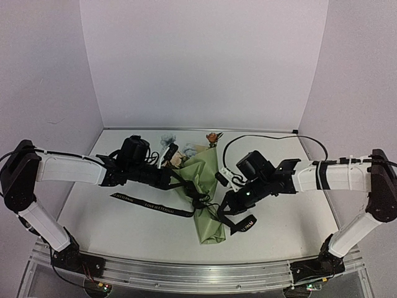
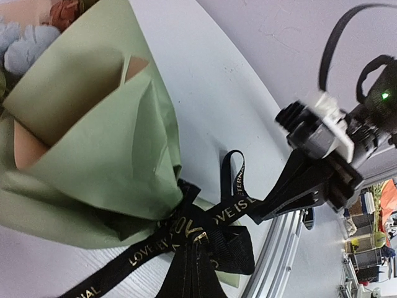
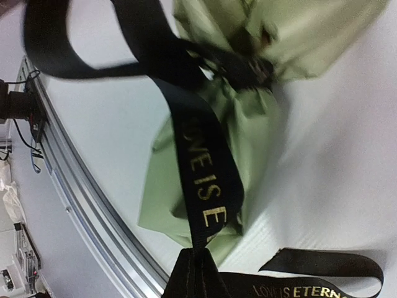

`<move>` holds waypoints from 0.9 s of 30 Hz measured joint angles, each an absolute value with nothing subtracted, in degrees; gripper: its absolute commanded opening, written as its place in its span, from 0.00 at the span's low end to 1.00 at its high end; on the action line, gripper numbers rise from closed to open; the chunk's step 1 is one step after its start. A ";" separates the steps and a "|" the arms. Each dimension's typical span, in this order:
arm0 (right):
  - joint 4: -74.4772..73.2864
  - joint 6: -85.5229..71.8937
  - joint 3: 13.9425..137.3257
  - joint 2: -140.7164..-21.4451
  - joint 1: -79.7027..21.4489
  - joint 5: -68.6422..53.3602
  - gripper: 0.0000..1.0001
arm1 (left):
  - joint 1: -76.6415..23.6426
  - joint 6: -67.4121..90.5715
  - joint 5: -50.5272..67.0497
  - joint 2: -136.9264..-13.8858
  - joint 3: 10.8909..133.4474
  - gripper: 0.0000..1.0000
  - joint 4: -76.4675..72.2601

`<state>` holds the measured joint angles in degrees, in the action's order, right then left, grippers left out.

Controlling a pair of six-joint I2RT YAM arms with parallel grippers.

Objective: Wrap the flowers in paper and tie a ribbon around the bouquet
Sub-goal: Cross the half-tied ribbon over the folded bouquet.

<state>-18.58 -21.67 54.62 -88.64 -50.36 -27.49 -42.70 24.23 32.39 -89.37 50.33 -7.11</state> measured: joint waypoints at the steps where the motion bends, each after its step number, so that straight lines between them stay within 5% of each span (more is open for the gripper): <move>1: -18.74 -22.66 56.24 -89.20 -50.90 -27.18 0.00 | -42.70 24.57 32.65 -88.88 49.17 0.00 -7.16; 17: -21.69 -37.13 64.02 -99.66 -52.92 -20.52 0.00 | -45.15 28.53 32.97 -82.40 40.86 0.00 -11.06; 27: -21.73 -39.65 64.15 -100.01 -52.93 -17.43 0.00 | -54.11 28.09 24.29 -77.79 37.27 0.10 -8.96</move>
<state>-21.73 -39.65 64.15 -100.01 -52.93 -17.43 -54.11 28.09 24.29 -77.79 37.27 -8.96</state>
